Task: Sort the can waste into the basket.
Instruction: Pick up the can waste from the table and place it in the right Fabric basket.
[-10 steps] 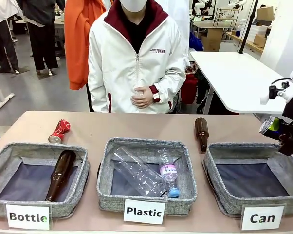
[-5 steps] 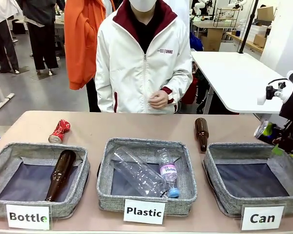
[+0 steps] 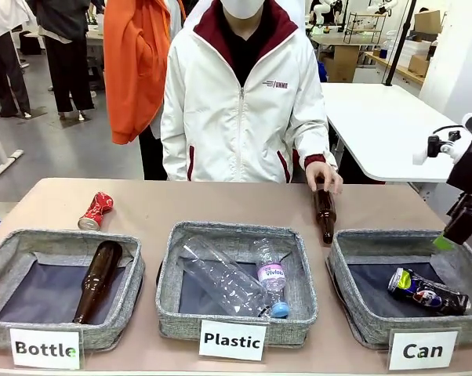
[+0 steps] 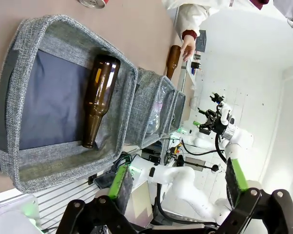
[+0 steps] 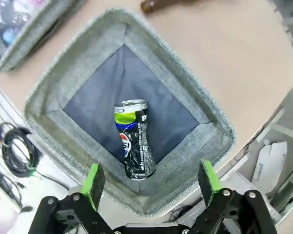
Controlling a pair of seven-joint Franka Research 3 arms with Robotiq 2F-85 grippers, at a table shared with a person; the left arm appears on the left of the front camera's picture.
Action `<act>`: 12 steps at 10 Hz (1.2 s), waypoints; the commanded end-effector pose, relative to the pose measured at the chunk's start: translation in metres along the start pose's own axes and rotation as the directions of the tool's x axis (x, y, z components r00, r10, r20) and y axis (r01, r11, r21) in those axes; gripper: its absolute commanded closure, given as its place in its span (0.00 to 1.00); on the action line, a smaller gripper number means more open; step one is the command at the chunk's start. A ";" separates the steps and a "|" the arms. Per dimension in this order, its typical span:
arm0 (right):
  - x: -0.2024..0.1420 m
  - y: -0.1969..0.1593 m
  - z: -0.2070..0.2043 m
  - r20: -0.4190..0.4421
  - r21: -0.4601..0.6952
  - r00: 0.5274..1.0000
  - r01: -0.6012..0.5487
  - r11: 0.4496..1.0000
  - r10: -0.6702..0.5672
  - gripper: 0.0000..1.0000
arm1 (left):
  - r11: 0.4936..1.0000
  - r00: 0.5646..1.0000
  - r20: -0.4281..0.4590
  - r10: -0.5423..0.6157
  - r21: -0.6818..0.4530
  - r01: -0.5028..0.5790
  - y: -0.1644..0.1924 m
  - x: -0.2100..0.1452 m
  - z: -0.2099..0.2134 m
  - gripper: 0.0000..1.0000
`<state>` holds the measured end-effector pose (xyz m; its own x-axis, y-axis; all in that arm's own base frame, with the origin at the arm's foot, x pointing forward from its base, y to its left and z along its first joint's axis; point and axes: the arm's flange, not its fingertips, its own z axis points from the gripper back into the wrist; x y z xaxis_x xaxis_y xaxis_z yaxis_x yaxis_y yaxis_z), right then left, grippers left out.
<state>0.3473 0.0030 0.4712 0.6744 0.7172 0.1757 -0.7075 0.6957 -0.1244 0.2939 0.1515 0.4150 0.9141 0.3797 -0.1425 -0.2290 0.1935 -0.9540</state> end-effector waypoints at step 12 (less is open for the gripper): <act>-0.149 -0.054 -0.052 0.343 0.866 0.653 0.059 0.496 -0.676 0.00 | 1.000 1.000 -0.010 0.010 0.000 -0.010 0.000 -0.003 0.001 0.00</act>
<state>0.3013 -0.1411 0.3860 0.8525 -0.0560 0.5198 -0.4755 0.3301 0.8154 0.2938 0.1515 0.4147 0.9140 0.3795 -0.1433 -0.2295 0.1926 -0.9541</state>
